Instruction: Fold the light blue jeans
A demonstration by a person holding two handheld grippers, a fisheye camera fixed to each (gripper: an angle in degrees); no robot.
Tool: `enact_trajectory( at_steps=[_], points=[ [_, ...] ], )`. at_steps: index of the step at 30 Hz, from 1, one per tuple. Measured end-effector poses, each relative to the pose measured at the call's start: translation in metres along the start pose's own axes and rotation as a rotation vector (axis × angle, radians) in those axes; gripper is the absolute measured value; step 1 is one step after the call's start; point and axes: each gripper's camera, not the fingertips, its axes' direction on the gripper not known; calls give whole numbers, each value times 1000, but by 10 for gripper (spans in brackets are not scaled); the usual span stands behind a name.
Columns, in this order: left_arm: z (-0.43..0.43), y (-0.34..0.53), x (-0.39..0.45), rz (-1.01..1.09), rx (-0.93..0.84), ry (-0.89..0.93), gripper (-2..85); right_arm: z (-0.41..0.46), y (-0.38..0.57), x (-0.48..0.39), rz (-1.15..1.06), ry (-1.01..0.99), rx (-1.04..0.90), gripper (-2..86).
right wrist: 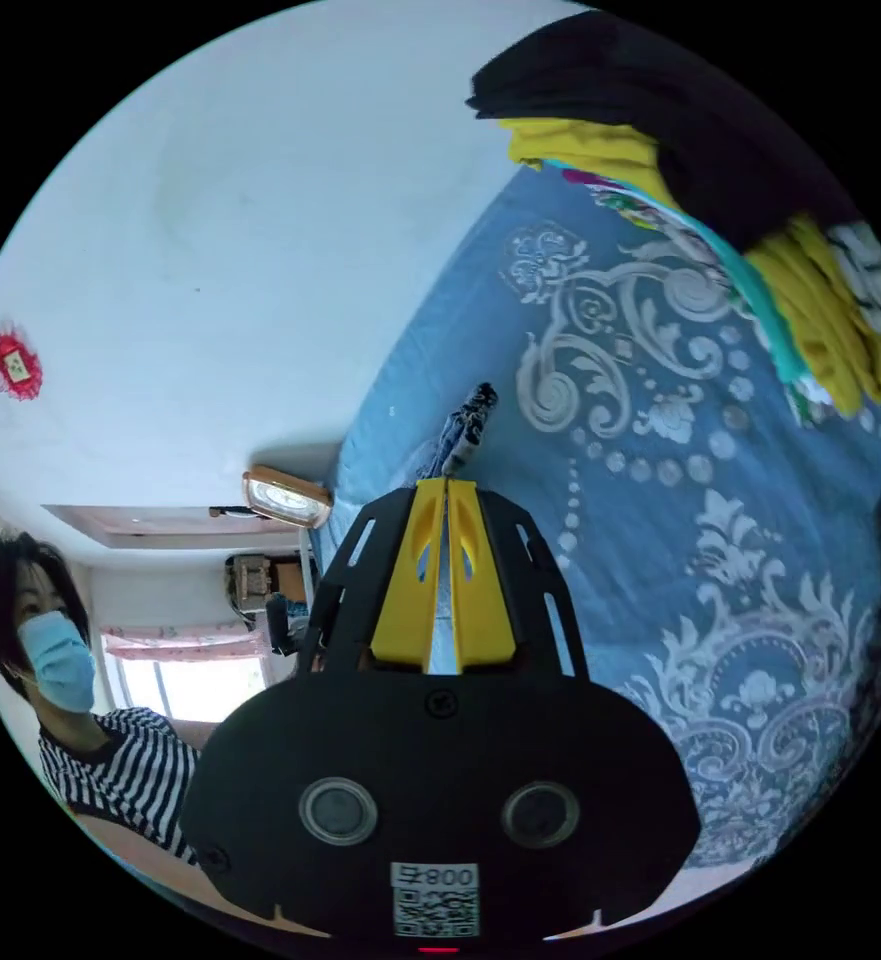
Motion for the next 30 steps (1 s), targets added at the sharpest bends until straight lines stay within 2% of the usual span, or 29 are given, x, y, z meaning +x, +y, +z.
enact_trajectory(
  at_steps=[2, 4, 6, 7, 10, 17, 22, 26, 30],
  points=[
    [18, -7, 1, 11, -57, 32, 9, 9, 11, 34, 91, 105, -57, 5],
    [38, -13, 2, 10, -118, 19, 13, 21, 20, 67, 196, 76, -74, 9],
    [50, -19, 4, -8, -139, -15, 20, 23, 30, 81, 251, 40, 8, 14],
    [49, -19, 5, -7, -133, -20, 22, 21, 32, 77, 225, 33, 69, 22],
    [43, -16, 13, 8, -81, -34, 27, 29, 19, 52, 137, 143, 65, 61],
    [34, -2, 21, -89, 18, 87, 31, 157, -48, -34, -297, 549, -279, 92],
    [44, 13, 28, -158, -8, 134, 31, 247, -54, -46, -505, 824, -492, 80],
    [50, 22, 40, -199, -40, 165, 30, 264, -72, -48, -539, 818, -508, 35],
    [35, 32, 62, -199, -8, 170, 35, 270, -100, -57, -539, 766, -471, 35]
  ],
)
